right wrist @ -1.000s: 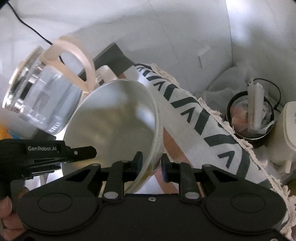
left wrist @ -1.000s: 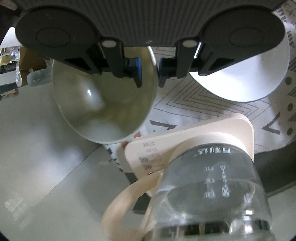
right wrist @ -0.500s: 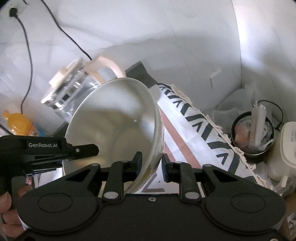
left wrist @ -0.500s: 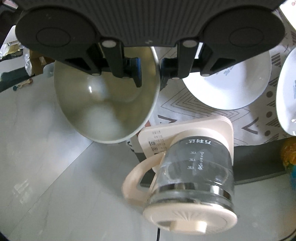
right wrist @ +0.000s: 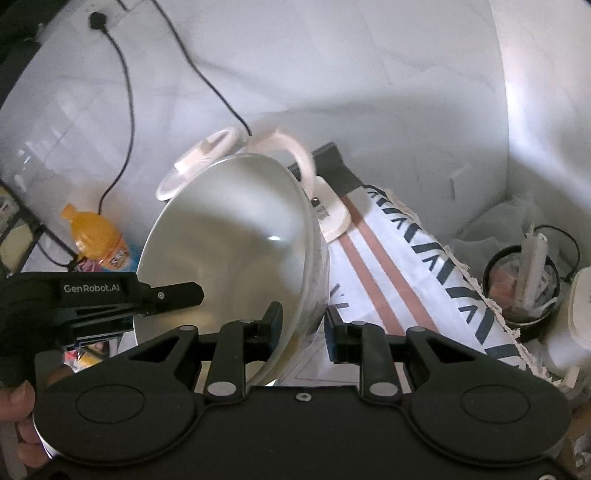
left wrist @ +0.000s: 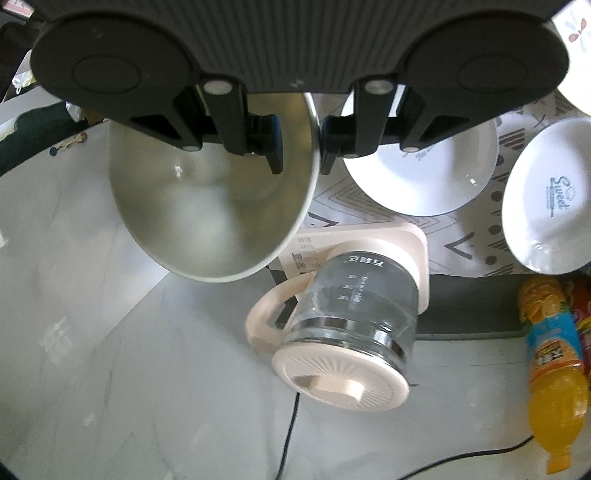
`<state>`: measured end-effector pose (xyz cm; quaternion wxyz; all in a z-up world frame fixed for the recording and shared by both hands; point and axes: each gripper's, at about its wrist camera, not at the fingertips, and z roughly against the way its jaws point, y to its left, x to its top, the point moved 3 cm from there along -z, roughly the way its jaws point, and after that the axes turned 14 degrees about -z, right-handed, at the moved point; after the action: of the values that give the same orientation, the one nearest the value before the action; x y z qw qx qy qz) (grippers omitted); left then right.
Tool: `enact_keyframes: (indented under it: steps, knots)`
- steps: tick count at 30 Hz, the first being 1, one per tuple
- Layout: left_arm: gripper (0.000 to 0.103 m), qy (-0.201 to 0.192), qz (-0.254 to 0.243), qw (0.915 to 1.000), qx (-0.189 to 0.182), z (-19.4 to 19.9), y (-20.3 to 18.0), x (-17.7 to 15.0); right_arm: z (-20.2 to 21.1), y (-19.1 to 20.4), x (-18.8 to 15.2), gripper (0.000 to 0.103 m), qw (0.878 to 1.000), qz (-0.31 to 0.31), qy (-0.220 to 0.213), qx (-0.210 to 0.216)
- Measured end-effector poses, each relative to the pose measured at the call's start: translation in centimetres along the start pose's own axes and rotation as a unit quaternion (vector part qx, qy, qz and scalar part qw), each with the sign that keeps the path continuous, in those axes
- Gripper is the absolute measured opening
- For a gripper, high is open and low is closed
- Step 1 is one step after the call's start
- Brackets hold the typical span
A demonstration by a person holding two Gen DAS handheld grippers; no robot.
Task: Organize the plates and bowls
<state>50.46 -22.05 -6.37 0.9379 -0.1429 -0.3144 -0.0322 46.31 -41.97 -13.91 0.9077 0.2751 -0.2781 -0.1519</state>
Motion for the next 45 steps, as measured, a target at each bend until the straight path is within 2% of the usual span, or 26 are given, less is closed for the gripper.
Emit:
enact_keyframes:
  steps: [8, 16, 26, 29, 45]
  knots:
    - [0.017, -0.02, 0.021, 0.9995, 0.01, 2.6, 0.9, -2.0, 1.2, 1.9, -1.3, 0.025, 0.999, 0.046, 0.003, 0.012]
    - [0.017, -0.019, 0.041, 0.9987, 0.023, 4.6, 2.0, -4.5, 1.9, 2.8, -3.4, 0.025, 0.996, 0.087, 0.025, 0.027]
    - [0.019, -0.002, 0.063, 0.9972, 0.039, 5.7, 3.3, -7.6, 1.9, 3.4, -6.2, 0.026, 0.991, 0.114, 0.064, 0.034]
    - [0.019, 0.006, 0.081, 0.9962, 0.03, 6.0, 3.7, -8.4, 2.0, 3.6, -6.9, 0.027, 0.99, 0.121, 0.07, 0.034]
    - [0.019, 0.055, 0.102, 0.9931, 0.019, 4.8, 3.7, -12.8, 2.0, 3.1, -8.9, 0.036, 0.984, 0.145, 0.099, 0.013]
